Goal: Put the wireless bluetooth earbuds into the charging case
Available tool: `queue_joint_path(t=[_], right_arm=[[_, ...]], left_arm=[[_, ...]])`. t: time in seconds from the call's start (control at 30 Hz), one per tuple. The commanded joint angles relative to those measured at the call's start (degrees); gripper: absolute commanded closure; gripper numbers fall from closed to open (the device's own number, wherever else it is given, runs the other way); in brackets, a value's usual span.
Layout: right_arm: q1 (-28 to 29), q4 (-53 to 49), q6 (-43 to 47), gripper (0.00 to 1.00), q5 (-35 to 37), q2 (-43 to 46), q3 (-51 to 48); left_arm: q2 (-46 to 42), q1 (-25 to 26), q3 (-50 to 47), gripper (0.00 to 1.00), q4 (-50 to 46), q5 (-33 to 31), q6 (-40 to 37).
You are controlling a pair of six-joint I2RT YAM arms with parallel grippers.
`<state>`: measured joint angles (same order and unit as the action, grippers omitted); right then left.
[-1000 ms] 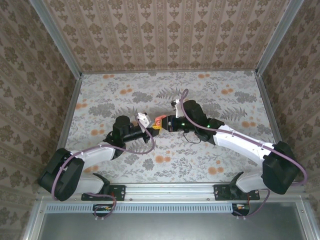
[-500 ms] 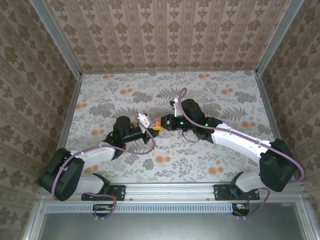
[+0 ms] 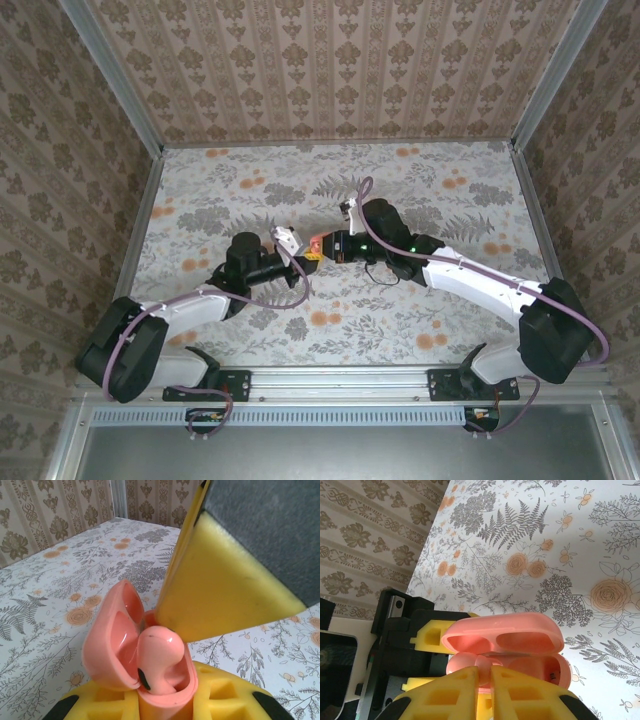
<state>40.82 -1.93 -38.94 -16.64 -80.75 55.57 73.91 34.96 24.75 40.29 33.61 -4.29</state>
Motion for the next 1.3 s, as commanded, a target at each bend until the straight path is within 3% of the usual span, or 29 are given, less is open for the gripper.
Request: queue_joint_path(t=[0.0, 0.57, 1.27], right_arm=[[0.5, -1.2, 1.1, 0.84, 0.2, 0.4, 0.2], [0.5, -2.8, 3.1, 0.72, 1.9, 4.7, 0.1], [0.4, -1.8, 3.5, 0.80, -1.9, 3.2, 2.6]], left_arm=[[-1.9, 0.5, 0.0, 0.85, 3.3, 1.5, 0.7], [-2.4, 0.5, 0.2, 0.85, 3.4, 1.6, 0.6], [-3.1, 0.5, 0.1, 0.85, 3.3, 2.1, 0.9]])
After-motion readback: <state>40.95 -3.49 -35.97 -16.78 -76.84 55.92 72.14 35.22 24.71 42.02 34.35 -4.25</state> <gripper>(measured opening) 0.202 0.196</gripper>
